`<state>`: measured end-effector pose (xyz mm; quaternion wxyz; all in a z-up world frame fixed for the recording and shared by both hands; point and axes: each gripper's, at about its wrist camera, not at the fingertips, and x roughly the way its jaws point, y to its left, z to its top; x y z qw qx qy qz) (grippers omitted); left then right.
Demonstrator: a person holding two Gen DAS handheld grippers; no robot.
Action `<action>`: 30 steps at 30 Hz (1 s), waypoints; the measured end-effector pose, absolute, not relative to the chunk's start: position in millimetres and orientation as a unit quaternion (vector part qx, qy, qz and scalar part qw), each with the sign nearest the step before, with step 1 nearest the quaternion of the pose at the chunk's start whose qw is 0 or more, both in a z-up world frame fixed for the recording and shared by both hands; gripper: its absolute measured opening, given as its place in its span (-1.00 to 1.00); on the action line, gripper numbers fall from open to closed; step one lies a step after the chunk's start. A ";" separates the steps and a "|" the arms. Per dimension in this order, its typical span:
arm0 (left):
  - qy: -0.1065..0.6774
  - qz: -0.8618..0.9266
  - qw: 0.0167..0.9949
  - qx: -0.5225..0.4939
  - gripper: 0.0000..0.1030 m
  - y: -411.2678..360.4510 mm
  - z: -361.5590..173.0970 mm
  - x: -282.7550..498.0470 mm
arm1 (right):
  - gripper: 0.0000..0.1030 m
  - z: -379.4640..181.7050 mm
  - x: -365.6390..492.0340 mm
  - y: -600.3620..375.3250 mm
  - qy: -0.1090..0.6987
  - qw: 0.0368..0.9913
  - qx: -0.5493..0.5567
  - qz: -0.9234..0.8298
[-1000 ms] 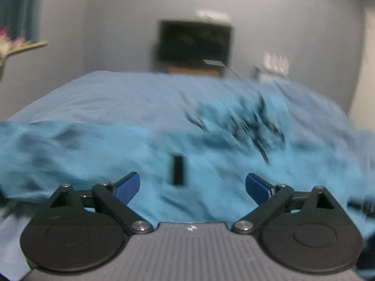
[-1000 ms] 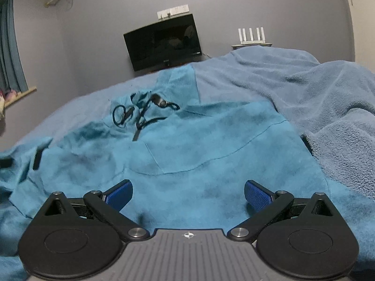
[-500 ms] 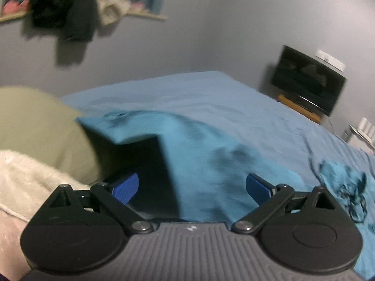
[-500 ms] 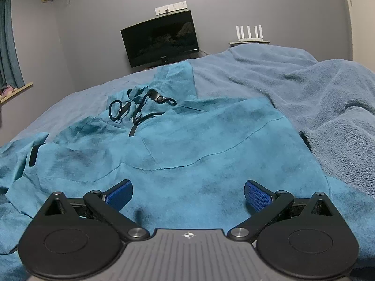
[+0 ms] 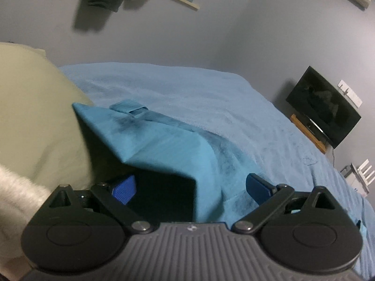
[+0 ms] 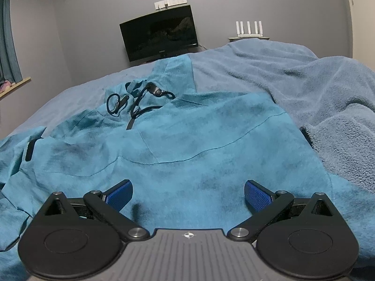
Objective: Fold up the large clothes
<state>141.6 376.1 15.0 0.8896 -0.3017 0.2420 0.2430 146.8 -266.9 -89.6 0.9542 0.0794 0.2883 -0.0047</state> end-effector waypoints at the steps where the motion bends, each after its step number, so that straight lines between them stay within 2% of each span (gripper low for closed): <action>1: 0.243 0.244 0.888 -0.303 0.91 376.4 14.3 143.1 | 0.99 -90.0 147.2 -266.5 0.290 0.954 0.078 -0.005; 2: 0.241 0.241 0.888 -0.309 0.90 377.2 13.4 142.7 | 0.99 -90.4 147.8 -266.2 0.291 0.954 0.076 -0.006; 4: 0.226 0.224 0.889 -0.329 0.73 380.0 12.2 141.1 | 0.99 -90.7 148.2 -265.8 0.293 0.953 0.075 -0.005; 5: 0.221 0.216 0.889 -0.338 0.40 381.2 11.7 139.9 | 0.99 -90.9 148.1 -265.5 0.293 0.953 0.075 -0.004; 6: 0.220 0.208 0.889 -0.345 -0.05 382.0 11.0 139.6 | 0.99 -91.1 148.4 -265.6 0.294 0.953 0.075 -0.004; 7: 0.225 0.206 0.889 -0.343 -0.31 381.6 11.0 139.9 | 0.99 -91.3 148.8 -266.0 0.295 0.953 0.076 -0.003; 8: 0.233 0.206 0.889 -0.336 -0.75 380.4 11.6 140.9 | 0.99 -91.3 149.3 -265.8 0.295 0.952 0.075 -0.002; 9: 0.239 0.201 0.893 -0.325 -0.82 376.1 15.7 143.5 | 0.99 -91.5 149.8 -265.6 0.296 0.952 0.075 -0.001; 17: 0.161 0.113 0.940 -0.280 -0.90 328.6 56.5 128.0 | 0.99 -90.5 149.0 -265.4 0.294 0.953 0.076 0.004; 24: 0.125 -0.029 0.972 -0.197 -0.90 229.2 107.6 132.2 | 0.99 -90.1 148.7 -264.9 0.292 0.953 0.077 0.003; 30: 0.134 -0.132 0.971 -0.150 -0.90 135.3 117.4 139.9 | 0.99 -90.2 148.1 -266.0 0.290 0.954 0.079 0.003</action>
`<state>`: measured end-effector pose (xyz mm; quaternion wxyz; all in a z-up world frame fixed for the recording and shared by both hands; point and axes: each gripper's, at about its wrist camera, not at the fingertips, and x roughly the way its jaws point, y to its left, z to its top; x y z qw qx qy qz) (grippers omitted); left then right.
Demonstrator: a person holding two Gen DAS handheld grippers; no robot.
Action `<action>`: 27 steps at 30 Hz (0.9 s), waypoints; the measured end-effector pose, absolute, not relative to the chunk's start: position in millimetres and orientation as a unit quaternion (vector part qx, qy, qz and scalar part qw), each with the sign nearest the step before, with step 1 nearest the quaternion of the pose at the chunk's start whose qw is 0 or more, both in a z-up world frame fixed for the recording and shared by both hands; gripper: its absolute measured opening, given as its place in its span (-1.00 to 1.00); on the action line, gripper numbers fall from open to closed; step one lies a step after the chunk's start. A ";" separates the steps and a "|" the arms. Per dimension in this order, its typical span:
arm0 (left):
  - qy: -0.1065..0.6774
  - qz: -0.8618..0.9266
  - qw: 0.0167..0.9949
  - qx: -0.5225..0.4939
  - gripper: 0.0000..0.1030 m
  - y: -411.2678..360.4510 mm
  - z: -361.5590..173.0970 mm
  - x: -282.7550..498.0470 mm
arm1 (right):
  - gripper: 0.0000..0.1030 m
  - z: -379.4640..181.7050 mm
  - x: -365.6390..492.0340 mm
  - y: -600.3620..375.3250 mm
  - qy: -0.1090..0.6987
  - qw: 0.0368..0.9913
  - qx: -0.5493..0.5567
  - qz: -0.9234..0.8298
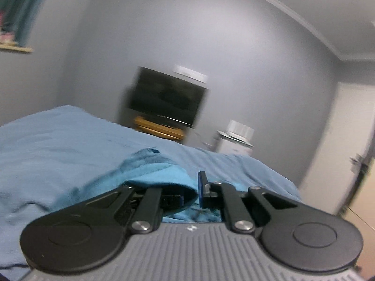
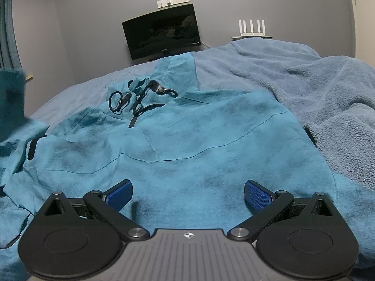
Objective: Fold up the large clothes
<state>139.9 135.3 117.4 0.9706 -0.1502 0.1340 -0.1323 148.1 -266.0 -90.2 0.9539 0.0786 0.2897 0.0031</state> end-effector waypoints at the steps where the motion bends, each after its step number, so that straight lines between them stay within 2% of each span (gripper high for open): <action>1: 0.138 -0.150 0.969 -0.143 -0.90 117.4 117.3 140.8 | 0.99 -90.3 148.4 -266.3 0.290 0.954 0.078 0.003; 8: 0.199 -0.265 0.942 -0.057 -0.90 -10.1 91.7 148.2 | 0.99 -92.1 151.0 -265.6 0.295 0.952 0.077 0.005; 13: 0.273 -0.283 0.919 0.012 -0.89 -80.7 34.7 159.1 | 0.99 -93.2 151.4 -269.7 0.294 0.952 0.087 0.005; 16: 0.310 -0.285 0.907 0.002 -0.76 -93.4 3.1 151.0 | 0.99 -93.2 151.3 -270.0 0.291 0.952 0.091 0.006; 18: 0.322 -0.282 0.904 -0.012 -0.39 -81.6 -12.9 162.8 | 0.99 -93.5 151.6 -269.7 0.291 0.952 0.091 0.006; 19: 0.327 -0.283 0.902 -0.019 -0.10 -76.7 -16.6 164.1 | 0.99 -93.8 152.0 -269.7 0.291 0.952 0.091 0.006; 20: 0.326 -0.285 0.901 -0.024 0.06 -70.8 -18.7 163.7 | 0.99 -93.9 152.2 -269.6 0.292 0.952 0.091 0.006; 22: 0.316 -0.290 0.903 -0.027 0.24 -59.0 -13.0 151.8 | 0.99 -94.1 153.1 -269.4 0.293 0.952 0.091 0.007; 24: 0.308 -0.290 0.906 -0.021 0.66 -41.5 -1.7 132.1 | 0.99 -93.4 153.1 -269.0 0.294 0.952 0.090 0.007; 26: 0.305 -0.308 0.901 -0.030 0.79 -23.5 -0.6 120.2 | 0.99 -93.4 153.2 -269.5 0.294 0.951 0.091 0.007; 27: 0.307 -0.317 0.897 -0.038 0.79 -12.6 -0.2 112.1 | 0.99 -93.4 153.3 -269.3 0.294 0.952 0.091 0.007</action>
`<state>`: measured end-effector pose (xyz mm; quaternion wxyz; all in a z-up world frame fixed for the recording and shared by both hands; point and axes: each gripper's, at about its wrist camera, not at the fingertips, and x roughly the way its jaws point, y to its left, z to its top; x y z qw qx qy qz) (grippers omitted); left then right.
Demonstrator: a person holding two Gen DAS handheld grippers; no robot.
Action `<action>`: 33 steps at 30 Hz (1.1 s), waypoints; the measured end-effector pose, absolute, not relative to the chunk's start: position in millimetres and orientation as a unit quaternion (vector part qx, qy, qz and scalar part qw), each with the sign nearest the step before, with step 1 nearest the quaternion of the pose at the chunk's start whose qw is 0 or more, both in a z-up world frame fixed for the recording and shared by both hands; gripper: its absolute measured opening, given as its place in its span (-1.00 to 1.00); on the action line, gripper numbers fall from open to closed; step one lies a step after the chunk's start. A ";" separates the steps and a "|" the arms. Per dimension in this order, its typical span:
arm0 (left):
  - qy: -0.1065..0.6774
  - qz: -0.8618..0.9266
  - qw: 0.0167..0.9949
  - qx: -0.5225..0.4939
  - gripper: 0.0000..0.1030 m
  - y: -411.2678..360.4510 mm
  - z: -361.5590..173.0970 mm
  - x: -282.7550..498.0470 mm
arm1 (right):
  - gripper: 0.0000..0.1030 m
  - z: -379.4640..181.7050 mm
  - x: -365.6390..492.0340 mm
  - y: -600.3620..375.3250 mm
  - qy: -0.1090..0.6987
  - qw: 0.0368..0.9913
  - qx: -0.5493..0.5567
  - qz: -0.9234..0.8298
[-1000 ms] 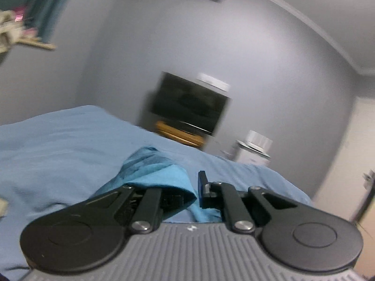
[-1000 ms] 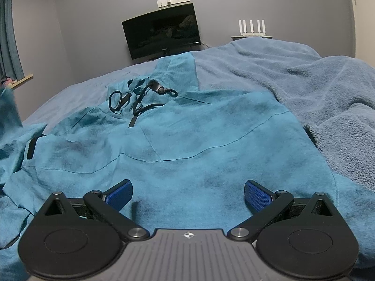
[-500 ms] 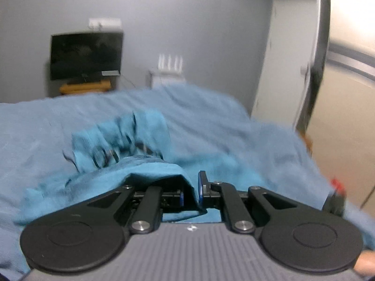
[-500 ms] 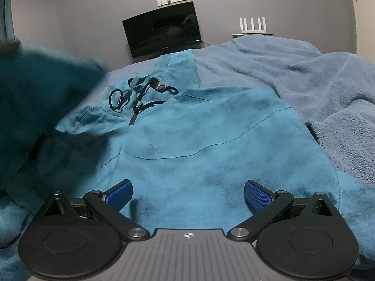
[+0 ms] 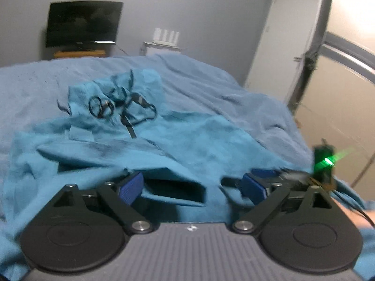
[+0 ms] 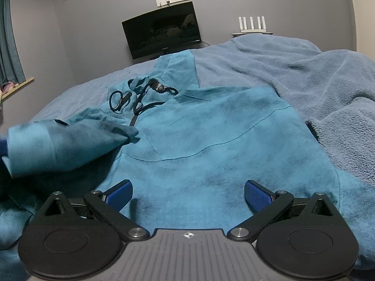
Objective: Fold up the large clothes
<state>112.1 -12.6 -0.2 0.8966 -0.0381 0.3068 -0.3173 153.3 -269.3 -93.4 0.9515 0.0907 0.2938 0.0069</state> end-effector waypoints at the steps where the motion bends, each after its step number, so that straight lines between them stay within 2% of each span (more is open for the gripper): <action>1: 0.304 -0.313 0.899 -0.043 0.79 -3.4 -0.3 105.8 | 0.99 -93.3 153.4 -269.4 0.293 0.952 0.091 0.007; 4: 0.275 -0.242 0.929 -0.060 0.79 28.6 -4.7 91.4 | 0.99 -92.5 151.2 -268.3 0.289 0.953 0.091 0.010; 11: 0.230 -0.142 0.934 -0.234 0.79 107.3 -21.9 92.3 | 0.99 -76.9 136.0 -250.8 0.243 0.966 0.063 0.060; 16: 0.186 -0.157 0.943 -0.228 0.79 110.1 -21.0 87.3 | 0.97 -54.1 124.6 -202.6 0.206 0.969 -0.028 0.131; 22: 0.208 -0.167 0.940 -0.213 0.79 108.3 -27.2 98.2 | 0.72 -29.2 130.4 -128.6 0.195 0.953 -0.117 0.200; 27: 0.212 -0.172 0.936 -0.224 0.79 115.4 -29.7 98.3 | 0.17 -50.2 149.3 -83.5 0.250 0.920 -0.212 0.214; 29: 0.215 -0.173 0.936 -0.218 0.79 114.1 -30.5 99.5 | 0.10 -63.5 153.8 -77.6 0.278 0.909 -0.231 0.207; 30: 0.218 -0.175 0.936 -0.214 0.79 113.0 -31.2 100.2 | -0.02 -70.0 153.9 -76.2 0.288 0.903 -0.243 0.208; 33: 0.220 -0.175 0.938 -0.203 0.79 109.9 -32.0 100.2 | -0.90 -77.5 153.2 -79.8 0.280 0.905 -0.260 0.187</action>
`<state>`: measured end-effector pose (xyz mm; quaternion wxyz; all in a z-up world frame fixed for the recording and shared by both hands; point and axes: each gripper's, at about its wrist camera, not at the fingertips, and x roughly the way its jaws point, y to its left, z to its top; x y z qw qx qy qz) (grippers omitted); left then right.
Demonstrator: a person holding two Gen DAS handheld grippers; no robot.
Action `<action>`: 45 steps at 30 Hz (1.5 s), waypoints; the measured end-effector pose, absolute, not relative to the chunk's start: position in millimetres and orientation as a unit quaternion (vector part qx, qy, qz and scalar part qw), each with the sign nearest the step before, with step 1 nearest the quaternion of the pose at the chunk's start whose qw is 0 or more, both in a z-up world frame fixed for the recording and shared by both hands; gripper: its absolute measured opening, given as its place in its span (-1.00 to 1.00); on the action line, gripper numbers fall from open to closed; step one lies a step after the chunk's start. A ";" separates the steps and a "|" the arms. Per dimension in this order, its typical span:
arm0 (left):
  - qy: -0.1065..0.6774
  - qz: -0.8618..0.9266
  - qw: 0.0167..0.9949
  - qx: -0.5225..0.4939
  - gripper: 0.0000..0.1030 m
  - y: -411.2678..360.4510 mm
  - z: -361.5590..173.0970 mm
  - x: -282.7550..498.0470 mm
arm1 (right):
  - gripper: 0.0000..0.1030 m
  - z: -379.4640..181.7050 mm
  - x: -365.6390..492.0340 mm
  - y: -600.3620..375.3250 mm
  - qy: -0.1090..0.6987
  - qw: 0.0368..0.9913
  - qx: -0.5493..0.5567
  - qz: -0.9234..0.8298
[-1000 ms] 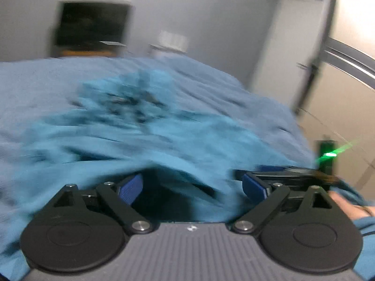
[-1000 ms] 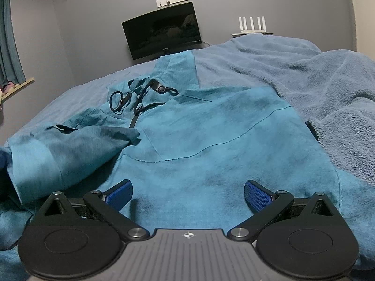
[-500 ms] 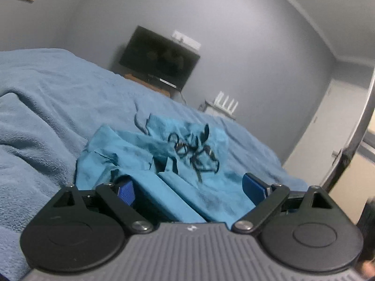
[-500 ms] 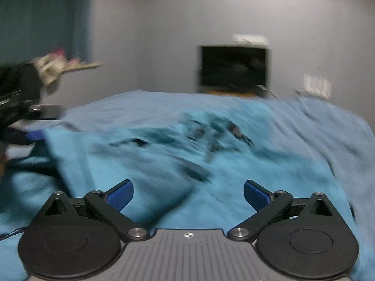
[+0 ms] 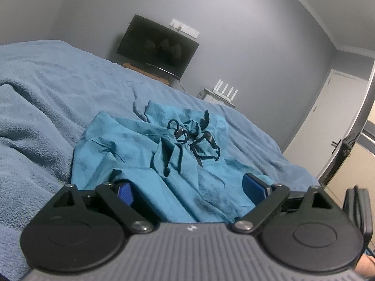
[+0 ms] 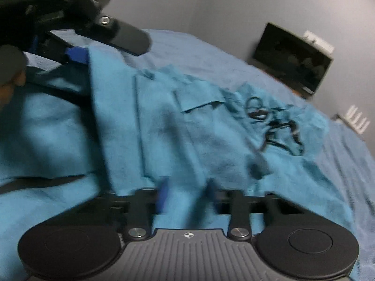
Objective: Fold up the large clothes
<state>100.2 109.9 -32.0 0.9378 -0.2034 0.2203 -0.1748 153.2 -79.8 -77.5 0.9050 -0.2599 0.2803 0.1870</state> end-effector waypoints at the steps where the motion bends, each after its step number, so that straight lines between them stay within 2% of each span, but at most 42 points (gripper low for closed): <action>1: 0.221 -0.177 0.938 -0.201 0.79 108.8 -32.5 100.4 | -0.89 -74.4 154.6 -85.8 0.272 0.914 -0.246 0.172; 5: 0.228 -0.183 0.939 -0.180 0.79 100.7 -33.5 101.9 | -0.98 -51.5 161.0 -132.7 0.228 0.959 -0.138 0.100; 8: 0.236 -0.183 0.939 -0.168 0.79 95.6 -35.2 104.3 | -0.96 -40.5 162.2 -169.0 0.215 0.971 -0.077 0.063; 11: 0.239 -0.183 0.940 -0.161 0.79 93.0 -36.0 105.1 | -0.68 -39.8 159.6 -190.4 0.222 0.972 -0.052 0.048; 14: 0.241 -0.181 0.940 -0.161 0.79 92.8 -36.9 106.3 | -0.10 -40.9 157.1 -196.0 0.229 0.969 -0.023 0.091; 21: 0.246 -0.180 0.940 -0.155 0.79 90.3 -38.1 109.5 | 0.07 -58.1 146.4 -127.4 0.249 0.936 -0.136 0.209; 26: 0.249 -0.181 0.939 -0.156 0.79 90.3 -39.6 110.7 | 0.20 -76.7 140.7 -71.5 0.229 0.909 -0.246 0.246; 27: 0.250 -0.182 0.938 -0.156 0.79 90.3 -39.9 111.2 | 0.20 -81.2 139.9 -64.8 0.228 0.905 -0.263 0.246; 29: 0.251 -0.182 0.938 -0.154 0.79 89.4 -40.2 111.3 | 0.08 -91.5 141.1 -55.0 0.225 0.899 -0.290 0.238; 30: 0.251 -0.181 0.938 -0.154 0.79 89.1 -40.1 111.2 | -0.32 -94.7 142.4 -53.9 0.227 0.899 -0.295 0.228; 31: 0.250 -0.182 0.938 -0.155 0.79 89.3 -39.9 111.1 | -0.89 -96.5 144.8 -55.1 0.230 0.903 -0.292 0.216; 32: 0.249 -0.183 0.938 -0.156 0.79 89.6 -40.0 111.0 | -0.96 -95.7 149.7 -61.1 0.236 0.911 -0.273 0.200; 40: 0.251 -0.192 0.937 -0.152 0.79 90.7 -40.7 109.1 | -0.92 -53.8 155.3 -155.5 0.212 0.972 -0.061 0.085; 42: 0.264 -0.206 0.931 -0.147 0.87 88.3 -42.2 111.3 | -0.91 -46.7 155.8 -188.4 0.207 0.978 -0.003 0.038; 45: 0.290 -0.228 0.920 -0.129 0.90 78.8 -45.8 113.5 | -0.82 -49.9 160.1 -239.2 0.235 0.968 0.085 -0.015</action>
